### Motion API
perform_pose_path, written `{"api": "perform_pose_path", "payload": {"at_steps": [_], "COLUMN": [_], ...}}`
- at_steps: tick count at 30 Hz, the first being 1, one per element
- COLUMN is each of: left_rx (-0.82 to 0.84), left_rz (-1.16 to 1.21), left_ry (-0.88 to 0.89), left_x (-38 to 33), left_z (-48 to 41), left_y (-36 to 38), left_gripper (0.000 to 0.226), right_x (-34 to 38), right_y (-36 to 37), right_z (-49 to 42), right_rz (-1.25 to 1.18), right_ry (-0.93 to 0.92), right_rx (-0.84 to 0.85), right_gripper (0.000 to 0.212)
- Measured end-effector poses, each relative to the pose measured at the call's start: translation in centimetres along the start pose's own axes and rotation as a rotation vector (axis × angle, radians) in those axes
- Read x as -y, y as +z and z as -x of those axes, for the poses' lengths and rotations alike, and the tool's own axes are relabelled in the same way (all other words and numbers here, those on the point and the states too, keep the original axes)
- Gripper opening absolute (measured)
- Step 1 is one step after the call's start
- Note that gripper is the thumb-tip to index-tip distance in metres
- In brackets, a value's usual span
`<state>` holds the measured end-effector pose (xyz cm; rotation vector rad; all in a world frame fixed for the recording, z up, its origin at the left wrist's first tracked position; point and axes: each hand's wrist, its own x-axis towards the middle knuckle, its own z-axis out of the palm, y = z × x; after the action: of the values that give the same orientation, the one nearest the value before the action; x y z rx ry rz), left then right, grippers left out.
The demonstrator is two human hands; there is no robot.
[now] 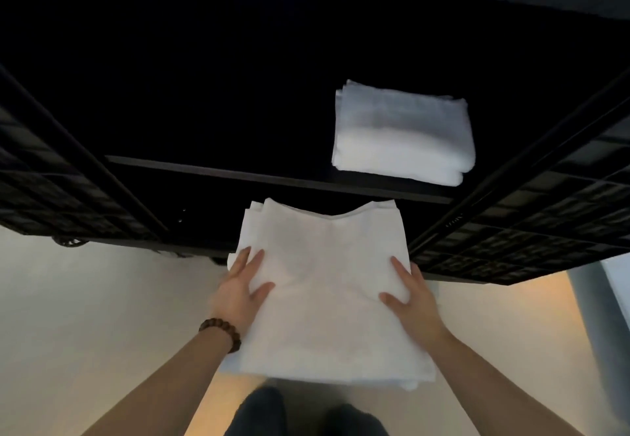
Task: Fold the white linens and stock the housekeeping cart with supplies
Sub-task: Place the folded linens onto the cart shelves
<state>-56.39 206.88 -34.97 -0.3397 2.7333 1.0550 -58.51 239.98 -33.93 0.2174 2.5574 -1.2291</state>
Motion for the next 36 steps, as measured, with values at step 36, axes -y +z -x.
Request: {"api": "perform_pose_path", "payload": {"at_steps": [36], "left_rx": [-0.055], "left_rz": [-0.659], "left_ry": [-0.005], "left_x": [9.6], "left_z": [-28.4], "left_y": [20.0], "left_gripper": [0.058], "right_x": [-17.0], "right_y": [14.0], "right_z": [-31.7], "right_rz": [0.771], "right_ry": [-0.046], "right_rx": [-0.159], "right_gripper": [0.063]}}
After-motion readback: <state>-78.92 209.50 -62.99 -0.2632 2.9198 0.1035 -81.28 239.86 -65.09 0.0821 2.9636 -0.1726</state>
